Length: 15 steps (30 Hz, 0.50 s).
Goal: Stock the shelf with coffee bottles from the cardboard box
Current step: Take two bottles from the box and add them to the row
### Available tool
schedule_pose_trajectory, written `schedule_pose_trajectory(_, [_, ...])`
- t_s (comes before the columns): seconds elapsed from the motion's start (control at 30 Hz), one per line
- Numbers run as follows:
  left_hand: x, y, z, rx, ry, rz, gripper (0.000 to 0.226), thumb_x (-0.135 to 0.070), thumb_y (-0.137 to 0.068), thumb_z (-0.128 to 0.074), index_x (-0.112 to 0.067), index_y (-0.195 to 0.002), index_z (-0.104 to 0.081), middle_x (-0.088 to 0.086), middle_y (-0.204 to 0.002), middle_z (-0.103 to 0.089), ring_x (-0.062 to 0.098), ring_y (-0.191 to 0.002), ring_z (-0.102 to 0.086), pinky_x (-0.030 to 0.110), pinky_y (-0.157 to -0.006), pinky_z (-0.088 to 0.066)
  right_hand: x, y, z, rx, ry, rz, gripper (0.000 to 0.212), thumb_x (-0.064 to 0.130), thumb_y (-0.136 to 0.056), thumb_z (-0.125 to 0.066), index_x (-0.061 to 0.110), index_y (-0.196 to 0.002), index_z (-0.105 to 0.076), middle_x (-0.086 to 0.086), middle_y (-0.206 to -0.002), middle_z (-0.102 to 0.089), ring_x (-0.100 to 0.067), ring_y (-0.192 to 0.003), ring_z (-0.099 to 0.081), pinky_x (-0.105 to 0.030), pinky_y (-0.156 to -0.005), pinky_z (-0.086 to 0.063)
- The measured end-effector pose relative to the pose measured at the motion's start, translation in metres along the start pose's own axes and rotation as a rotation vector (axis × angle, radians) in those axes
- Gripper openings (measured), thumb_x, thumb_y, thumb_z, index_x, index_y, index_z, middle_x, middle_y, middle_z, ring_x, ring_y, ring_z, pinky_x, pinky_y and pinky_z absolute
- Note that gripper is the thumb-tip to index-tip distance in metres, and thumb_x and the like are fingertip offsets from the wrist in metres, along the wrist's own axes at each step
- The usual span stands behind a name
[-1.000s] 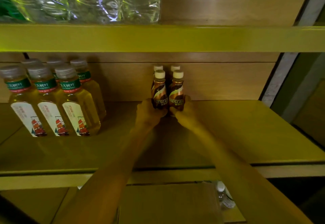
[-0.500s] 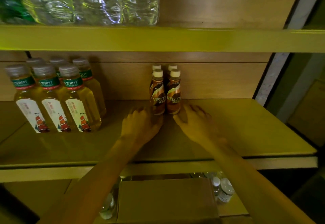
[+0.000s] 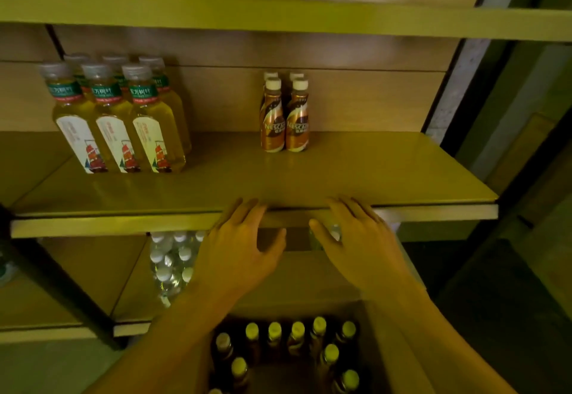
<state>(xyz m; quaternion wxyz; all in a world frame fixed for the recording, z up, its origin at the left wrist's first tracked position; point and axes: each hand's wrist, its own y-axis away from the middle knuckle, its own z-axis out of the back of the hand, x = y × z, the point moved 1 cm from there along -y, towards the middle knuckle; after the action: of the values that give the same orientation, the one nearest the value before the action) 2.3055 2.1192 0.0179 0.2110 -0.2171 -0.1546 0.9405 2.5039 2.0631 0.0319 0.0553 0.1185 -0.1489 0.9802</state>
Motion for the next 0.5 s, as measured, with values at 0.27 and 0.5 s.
schedule_pose_trajectory(0.27, [0.011, 0.074, -0.046, 0.141, 0.077, 0.060, 0.056, -0.056, -0.093, -0.053, -0.021, -0.137, -0.054, -0.004, -0.144, -0.052, 0.017, -0.133, -0.049, 0.035, -0.097, -0.049, -0.021, 0.071, -0.061, 0.207, -0.004, -0.085, 0.059, 0.060, -0.098, -0.035, 0.025, -0.146, -0.040, 0.002, -0.156, -0.040, -0.022, -0.148, -0.029, -0.040, -0.116, -0.030])
schedule_pose_trajectory(0.5, [0.034, 0.122, -0.130, 0.422, -0.007, 0.174, 0.054, -0.056, -0.094, -0.047, -0.023, -0.136, -0.052, -0.004, -0.143, -0.052, 0.017, -0.134, -0.047, 0.036, -0.098, -0.048, -0.041, 0.113, -0.149, 0.429, -0.044, -0.217, 0.057, 0.057, -0.098, -0.038, 0.025, -0.146, -0.040, 0.003, -0.152, -0.045, -0.021, -0.144, -0.035, -0.039, -0.113, -0.035])
